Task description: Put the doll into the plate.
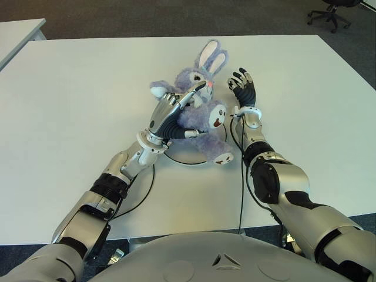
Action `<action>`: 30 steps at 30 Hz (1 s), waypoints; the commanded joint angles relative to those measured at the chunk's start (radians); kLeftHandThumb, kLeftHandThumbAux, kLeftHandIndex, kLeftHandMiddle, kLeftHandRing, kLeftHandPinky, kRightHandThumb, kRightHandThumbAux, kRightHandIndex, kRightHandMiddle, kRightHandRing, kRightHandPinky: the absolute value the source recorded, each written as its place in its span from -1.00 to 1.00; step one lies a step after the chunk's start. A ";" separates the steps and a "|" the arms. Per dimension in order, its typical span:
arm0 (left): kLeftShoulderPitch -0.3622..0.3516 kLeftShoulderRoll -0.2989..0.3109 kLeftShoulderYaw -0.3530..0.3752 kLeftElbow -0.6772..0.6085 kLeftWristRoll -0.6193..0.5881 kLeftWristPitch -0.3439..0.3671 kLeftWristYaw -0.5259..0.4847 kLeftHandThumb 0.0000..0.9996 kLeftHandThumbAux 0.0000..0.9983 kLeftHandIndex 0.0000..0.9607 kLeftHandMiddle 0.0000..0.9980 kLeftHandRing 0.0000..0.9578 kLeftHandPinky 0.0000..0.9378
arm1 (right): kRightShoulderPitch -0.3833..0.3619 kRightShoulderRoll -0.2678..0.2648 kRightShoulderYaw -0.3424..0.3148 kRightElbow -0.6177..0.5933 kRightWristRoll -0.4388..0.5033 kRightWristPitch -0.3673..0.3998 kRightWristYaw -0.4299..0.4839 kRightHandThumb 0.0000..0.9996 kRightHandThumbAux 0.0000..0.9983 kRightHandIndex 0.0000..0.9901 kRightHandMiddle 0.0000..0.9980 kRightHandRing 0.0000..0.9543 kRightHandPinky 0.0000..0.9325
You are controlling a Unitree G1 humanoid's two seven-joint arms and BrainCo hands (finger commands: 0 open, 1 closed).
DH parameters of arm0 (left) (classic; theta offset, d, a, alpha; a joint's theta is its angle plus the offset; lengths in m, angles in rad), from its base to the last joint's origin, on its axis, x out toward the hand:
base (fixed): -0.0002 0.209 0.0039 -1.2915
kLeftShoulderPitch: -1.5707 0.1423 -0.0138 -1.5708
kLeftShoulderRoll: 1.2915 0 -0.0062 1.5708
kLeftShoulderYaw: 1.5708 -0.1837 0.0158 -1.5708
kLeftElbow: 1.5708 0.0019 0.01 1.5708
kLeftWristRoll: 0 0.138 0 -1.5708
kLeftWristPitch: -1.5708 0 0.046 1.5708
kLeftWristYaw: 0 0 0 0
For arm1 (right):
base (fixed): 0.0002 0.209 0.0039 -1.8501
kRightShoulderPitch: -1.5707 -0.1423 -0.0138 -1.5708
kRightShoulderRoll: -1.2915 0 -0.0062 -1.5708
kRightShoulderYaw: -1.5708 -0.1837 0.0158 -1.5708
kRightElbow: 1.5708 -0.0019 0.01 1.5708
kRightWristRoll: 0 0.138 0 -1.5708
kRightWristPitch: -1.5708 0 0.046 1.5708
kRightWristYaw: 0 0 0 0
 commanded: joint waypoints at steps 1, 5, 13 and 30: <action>0.047 0.023 -0.004 0.008 0.013 0.033 -0.054 -0.79 -0.42 -1.00 -0.60 -0.46 -0.93 | 0.138 0.039 -0.019 0.085 0.020 0.082 0.002 0.07 0.50 -0.78 -0.61 -0.57 -0.45; 0.052 0.025 0.000 -0.002 0.002 0.038 -0.070 -0.78 -0.42 -1.00 -0.63 -0.49 -0.97 | 0.138 0.040 -0.023 0.085 0.020 0.078 0.002 0.09 0.51 -0.77 -0.59 -0.56 -0.47; 0.055 0.027 0.007 -0.004 -0.005 0.044 -0.086 -0.82 -0.42 -1.00 -0.76 -0.67 -1.00 | 0.135 0.039 -0.018 0.085 0.010 0.079 -0.006 0.08 0.51 -0.77 -0.58 -0.57 -0.53; 0.033 0.034 0.014 0.032 -0.017 -0.018 -0.063 -0.83 -0.48 -1.00 -0.88 -0.85 -1.00 | 0.131 0.041 -0.017 0.085 0.009 0.074 -0.014 -0.01 0.52 -0.64 -0.76 -0.79 -0.72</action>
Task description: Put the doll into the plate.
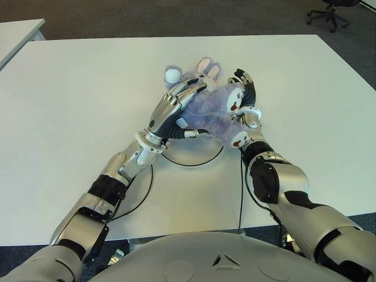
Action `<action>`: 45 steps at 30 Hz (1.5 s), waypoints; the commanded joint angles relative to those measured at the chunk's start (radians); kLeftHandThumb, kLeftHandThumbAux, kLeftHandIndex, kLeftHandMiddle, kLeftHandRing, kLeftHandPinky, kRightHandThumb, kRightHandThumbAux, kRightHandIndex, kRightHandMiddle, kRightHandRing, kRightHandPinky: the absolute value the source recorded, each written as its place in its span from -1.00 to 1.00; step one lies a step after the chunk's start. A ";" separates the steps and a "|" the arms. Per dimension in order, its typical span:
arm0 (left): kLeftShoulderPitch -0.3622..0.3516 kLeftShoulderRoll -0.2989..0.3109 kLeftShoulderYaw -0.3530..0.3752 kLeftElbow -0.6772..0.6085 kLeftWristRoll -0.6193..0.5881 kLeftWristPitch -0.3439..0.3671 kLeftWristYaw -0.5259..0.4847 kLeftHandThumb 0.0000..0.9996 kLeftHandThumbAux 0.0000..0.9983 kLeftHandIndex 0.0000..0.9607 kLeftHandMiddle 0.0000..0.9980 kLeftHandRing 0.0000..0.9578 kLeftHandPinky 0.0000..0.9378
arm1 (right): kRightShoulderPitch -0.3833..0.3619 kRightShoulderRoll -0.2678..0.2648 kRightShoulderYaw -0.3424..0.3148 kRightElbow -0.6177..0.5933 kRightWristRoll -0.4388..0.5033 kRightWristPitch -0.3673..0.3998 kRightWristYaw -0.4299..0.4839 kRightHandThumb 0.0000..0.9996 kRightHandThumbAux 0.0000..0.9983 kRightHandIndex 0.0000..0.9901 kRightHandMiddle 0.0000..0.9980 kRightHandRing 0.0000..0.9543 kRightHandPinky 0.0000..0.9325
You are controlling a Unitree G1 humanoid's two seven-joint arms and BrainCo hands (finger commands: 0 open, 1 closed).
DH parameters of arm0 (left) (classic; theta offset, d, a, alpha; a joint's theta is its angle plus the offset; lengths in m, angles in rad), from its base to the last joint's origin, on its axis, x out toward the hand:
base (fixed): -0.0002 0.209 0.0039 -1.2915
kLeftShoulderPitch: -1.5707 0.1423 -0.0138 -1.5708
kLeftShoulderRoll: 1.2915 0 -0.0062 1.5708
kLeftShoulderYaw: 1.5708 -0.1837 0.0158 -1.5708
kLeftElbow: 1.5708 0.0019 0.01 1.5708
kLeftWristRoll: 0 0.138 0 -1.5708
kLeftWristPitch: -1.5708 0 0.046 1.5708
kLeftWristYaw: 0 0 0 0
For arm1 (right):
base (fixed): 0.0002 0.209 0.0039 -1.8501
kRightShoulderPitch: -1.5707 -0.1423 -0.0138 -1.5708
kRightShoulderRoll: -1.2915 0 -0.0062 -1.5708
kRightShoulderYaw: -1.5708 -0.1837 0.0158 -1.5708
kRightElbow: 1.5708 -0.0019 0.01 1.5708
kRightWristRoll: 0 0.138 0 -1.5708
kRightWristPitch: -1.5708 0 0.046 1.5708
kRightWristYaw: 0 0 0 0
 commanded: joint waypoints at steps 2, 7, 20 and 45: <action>0.017 0.028 0.003 0.052 -0.013 -0.055 -0.010 -0.82 -0.50 -1.00 -0.89 -0.88 -1.00 | 0.132 0.034 -0.009 0.085 0.009 0.072 -0.005 -0.01 0.53 -0.64 -0.77 -0.80 -0.70; 0.013 0.040 0.016 0.049 -0.059 -0.109 -0.045 -0.81 -0.54 -1.00 -0.90 -0.94 -1.00 | 0.131 0.034 -0.008 0.085 0.008 0.072 0.000 0.02 0.55 -0.71 -0.75 -0.77 -0.66; 0.002 0.036 0.046 0.066 -0.143 -0.168 -0.130 -0.81 -0.54 -1.00 -0.89 -0.98 -1.00 | 0.126 0.032 -0.003 0.086 0.003 0.084 0.000 0.06 0.53 -0.76 -0.65 -0.63 -0.52; -0.008 0.019 0.091 0.092 -0.137 -0.190 -0.142 -1.00 -0.56 -1.00 -0.86 -0.94 -1.00 | 0.122 0.030 0.005 0.087 -0.003 0.081 0.004 -0.02 0.55 -0.80 -0.64 -0.58 -0.47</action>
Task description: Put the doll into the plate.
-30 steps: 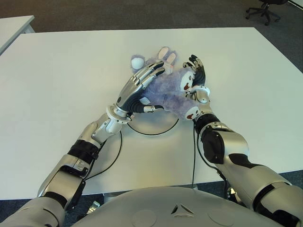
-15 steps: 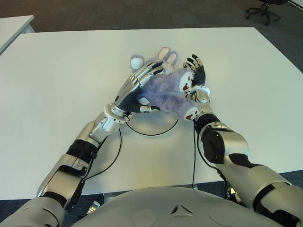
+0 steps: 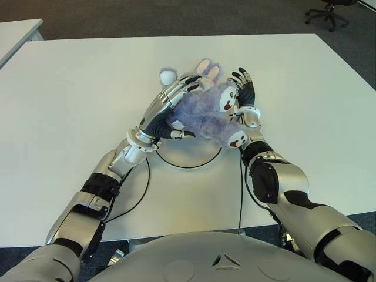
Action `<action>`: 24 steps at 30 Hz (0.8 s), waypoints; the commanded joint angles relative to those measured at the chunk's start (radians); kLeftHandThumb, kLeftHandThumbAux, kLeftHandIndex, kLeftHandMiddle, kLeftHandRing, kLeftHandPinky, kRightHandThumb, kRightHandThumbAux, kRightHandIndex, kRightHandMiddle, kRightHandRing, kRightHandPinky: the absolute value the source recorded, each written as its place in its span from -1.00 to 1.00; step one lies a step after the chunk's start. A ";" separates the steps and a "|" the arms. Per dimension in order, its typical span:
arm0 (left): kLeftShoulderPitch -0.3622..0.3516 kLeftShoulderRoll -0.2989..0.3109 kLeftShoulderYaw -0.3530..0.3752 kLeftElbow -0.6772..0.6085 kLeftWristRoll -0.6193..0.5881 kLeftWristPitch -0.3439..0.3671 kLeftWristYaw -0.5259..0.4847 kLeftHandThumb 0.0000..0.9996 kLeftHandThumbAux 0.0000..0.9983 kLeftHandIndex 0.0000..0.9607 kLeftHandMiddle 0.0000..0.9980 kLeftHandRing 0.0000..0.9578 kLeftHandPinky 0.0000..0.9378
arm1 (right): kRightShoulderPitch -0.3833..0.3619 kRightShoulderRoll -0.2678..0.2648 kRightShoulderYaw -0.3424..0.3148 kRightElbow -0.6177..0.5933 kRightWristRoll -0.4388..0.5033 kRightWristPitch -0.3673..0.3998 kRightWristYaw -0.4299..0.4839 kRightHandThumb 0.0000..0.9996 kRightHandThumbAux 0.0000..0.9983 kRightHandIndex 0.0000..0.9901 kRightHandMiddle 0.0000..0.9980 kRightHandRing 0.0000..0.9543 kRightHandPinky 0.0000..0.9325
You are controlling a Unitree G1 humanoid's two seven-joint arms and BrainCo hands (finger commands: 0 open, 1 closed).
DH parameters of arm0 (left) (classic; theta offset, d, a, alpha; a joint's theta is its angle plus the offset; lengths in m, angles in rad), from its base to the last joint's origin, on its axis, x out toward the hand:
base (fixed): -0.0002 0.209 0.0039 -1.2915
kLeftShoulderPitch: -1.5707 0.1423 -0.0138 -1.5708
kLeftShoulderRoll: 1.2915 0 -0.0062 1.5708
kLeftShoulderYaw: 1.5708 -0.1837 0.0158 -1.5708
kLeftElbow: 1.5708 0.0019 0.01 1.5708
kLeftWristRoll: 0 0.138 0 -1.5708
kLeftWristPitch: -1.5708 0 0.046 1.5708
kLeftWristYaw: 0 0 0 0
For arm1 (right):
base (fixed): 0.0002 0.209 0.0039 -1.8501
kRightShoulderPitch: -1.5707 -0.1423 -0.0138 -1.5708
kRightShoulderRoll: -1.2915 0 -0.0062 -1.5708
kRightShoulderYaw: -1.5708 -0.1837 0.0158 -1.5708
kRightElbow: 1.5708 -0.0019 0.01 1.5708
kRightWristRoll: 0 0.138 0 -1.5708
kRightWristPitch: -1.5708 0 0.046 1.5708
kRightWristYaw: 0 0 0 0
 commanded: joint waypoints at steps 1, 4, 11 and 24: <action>0.001 -0.002 0.014 0.018 0.015 0.008 -0.008 -1.00 -0.57 -1.00 -0.86 -0.93 -1.00 | 0.125 0.028 -0.001 0.087 0.000 0.081 0.000 -0.02 0.55 -0.80 -0.64 -0.58 -0.47; 0.000 -0.008 0.024 0.017 0.041 0.011 0.023 -1.00 -0.59 -1.00 -0.85 -0.91 -1.00 | 0.125 0.028 0.000 0.087 -0.001 0.081 0.000 -0.05 0.55 -0.80 -0.64 -0.58 -0.48; 0.006 -0.035 0.048 0.018 0.103 0.026 0.114 -1.00 -0.59 -1.00 -0.85 -0.87 -1.00 | 0.128 0.027 0.002 0.086 -0.002 0.078 0.003 -0.07 0.55 -0.80 -0.65 -0.59 -0.49; 0.013 -0.058 0.058 0.034 0.101 0.040 0.172 -1.00 -0.52 -1.00 -0.82 -0.83 -1.00 | 0.130 0.027 0.003 0.086 -0.003 0.076 0.004 -0.09 0.56 -0.80 -0.66 -0.60 -0.49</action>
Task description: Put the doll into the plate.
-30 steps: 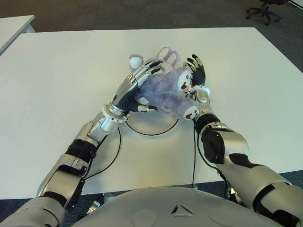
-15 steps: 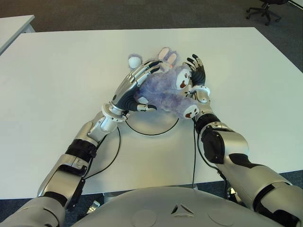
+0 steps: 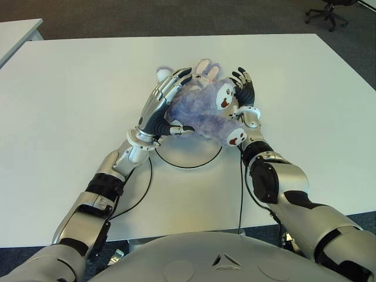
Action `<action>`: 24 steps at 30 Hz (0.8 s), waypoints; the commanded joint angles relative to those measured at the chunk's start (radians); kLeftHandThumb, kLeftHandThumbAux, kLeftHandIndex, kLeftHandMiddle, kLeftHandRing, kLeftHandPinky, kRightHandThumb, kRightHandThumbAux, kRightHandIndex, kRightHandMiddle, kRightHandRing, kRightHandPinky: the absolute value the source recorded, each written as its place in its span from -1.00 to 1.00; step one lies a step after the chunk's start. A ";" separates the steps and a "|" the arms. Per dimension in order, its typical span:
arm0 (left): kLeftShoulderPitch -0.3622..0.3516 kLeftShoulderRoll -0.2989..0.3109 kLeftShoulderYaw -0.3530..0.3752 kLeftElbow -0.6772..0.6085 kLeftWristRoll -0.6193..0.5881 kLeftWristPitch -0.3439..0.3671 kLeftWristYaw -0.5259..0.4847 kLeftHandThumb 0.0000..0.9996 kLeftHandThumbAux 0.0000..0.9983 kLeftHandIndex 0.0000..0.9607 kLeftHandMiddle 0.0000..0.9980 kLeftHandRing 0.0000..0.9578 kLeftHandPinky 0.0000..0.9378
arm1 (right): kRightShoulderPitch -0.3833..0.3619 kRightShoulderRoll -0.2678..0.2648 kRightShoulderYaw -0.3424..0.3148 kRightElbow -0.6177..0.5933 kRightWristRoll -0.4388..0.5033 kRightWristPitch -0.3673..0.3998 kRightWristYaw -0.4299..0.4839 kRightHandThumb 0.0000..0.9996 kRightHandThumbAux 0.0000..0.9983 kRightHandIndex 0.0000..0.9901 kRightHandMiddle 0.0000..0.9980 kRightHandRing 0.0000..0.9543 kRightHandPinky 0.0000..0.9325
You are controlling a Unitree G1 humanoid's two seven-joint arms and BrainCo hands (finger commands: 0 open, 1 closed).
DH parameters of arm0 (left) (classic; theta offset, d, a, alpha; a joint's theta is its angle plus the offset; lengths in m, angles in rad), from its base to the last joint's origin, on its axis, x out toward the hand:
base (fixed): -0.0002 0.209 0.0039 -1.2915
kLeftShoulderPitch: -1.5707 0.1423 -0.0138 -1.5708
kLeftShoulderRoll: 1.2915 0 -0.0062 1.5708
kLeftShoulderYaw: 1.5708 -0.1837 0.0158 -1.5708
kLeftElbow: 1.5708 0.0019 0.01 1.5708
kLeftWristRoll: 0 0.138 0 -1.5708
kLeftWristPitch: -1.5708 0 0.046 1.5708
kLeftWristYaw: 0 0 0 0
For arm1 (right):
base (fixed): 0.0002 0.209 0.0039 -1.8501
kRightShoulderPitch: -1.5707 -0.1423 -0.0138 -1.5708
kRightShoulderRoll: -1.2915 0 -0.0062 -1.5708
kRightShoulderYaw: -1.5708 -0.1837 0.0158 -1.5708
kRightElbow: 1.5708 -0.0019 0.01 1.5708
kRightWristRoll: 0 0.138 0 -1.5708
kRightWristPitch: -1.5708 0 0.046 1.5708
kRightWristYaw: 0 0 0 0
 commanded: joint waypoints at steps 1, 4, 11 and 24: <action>0.014 -0.007 0.012 0.022 0.006 0.017 0.021 -1.00 -0.52 -1.00 -0.83 -0.85 -1.00 | 0.130 0.029 -0.001 0.086 0.000 0.076 0.001 -0.10 0.55 -0.80 -0.66 -0.60 -0.48; 0.014 -0.013 0.016 0.031 0.000 -0.001 0.036 -1.00 -0.52 -1.00 -0.84 -0.87 -1.00 | 0.131 0.028 0.000 0.086 -0.001 0.076 0.001 -0.11 0.55 -0.80 -0.66 -0.60 -0.49; 0.001 -0.021 0.021 0.065 -0.024 -0.053 0.047 -1.00 -0.49 -1.00 -0.83 -0.88 -1.00 | 0.132 0.029 0.001 0.086 -0.003 0.074 0.000 -0.13 0.56 -0.80 -0.67 -0.61 -0.49; 0.005 -0.030 0.036 0.064 -0.049 -0.063 0.031 -1.00 -0.45 -1.00 -0.81 -0.87 -1.00 | 0.133 0.029 0.000 0.086 -0.002 0.074 0.000 -0.09 0.56 -0.82 -0.67 -0.61 -0.51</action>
